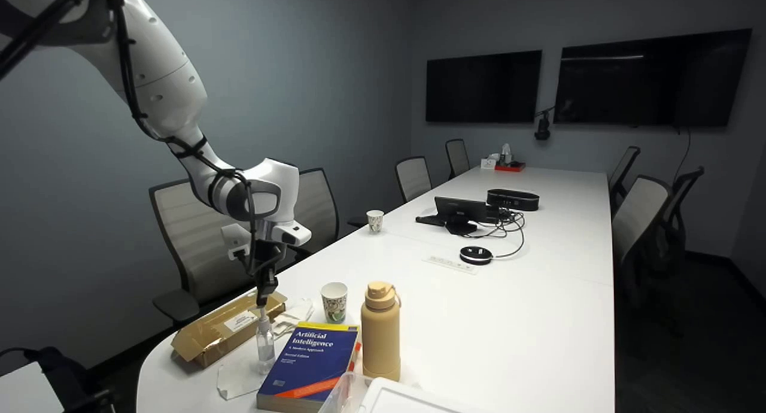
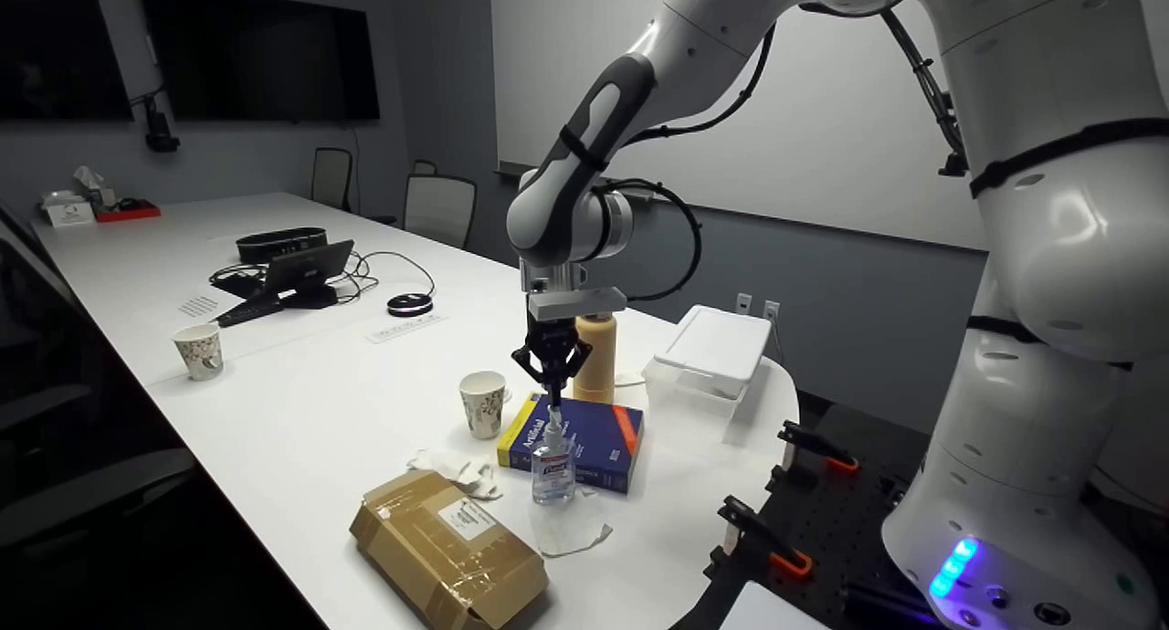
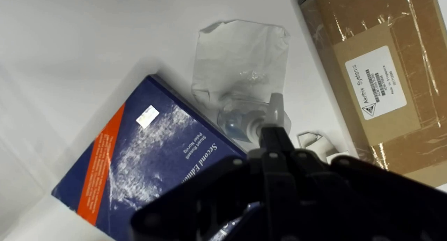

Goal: Push the top of the transparent bottle

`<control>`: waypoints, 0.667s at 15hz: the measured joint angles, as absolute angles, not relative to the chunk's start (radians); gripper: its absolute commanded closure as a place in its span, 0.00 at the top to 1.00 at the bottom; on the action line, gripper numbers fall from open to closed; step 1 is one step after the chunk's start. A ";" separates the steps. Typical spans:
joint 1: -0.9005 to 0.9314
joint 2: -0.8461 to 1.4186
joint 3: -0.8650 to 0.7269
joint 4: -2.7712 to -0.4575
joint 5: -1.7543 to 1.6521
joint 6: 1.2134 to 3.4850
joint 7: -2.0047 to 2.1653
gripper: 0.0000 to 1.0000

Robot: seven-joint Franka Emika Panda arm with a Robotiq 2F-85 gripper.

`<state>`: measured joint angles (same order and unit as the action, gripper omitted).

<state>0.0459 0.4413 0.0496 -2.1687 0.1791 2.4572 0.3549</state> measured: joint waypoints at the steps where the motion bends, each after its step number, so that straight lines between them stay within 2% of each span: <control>1: 0.045 0.445 0.049 -2.168 0.179 2.457 0.355 0.00; 10: 0.045 0.450 0.049 -2.166 0.184 2.457 0.355 0.00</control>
